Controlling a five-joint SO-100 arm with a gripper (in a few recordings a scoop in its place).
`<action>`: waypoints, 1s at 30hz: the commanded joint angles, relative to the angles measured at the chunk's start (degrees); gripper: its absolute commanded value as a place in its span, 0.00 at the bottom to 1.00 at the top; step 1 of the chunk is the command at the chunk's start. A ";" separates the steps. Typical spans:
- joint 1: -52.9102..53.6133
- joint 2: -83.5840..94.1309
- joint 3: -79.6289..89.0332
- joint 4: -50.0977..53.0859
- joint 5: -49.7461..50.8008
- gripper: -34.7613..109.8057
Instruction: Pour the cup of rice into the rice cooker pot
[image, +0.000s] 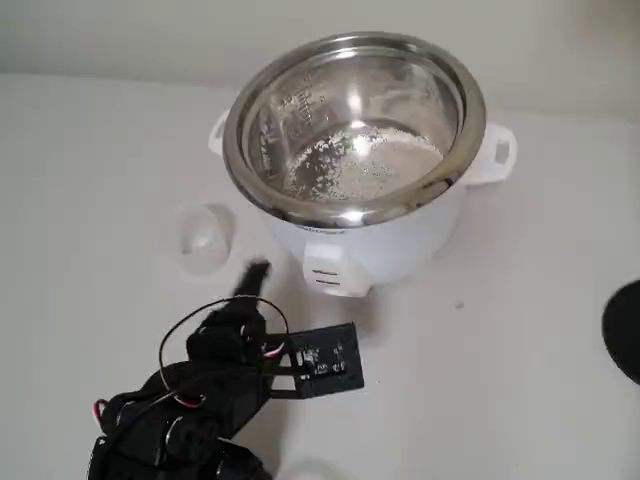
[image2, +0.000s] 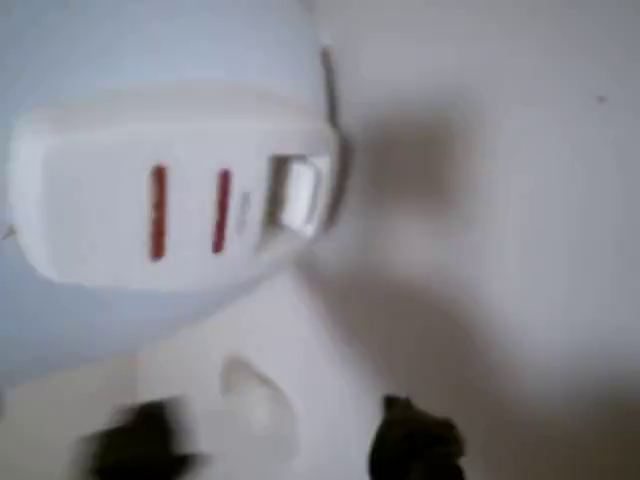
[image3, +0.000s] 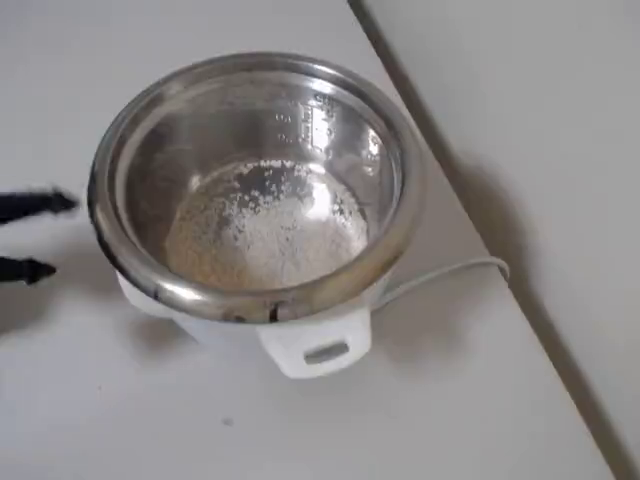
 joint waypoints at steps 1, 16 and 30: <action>-0.09 0.62 1.41 -0.09 0.88 0.24; 4.04 0.62 11.87 -2.72 7.47 0.24; 4.22 0.62 11.87 -2.72 7.73 0.24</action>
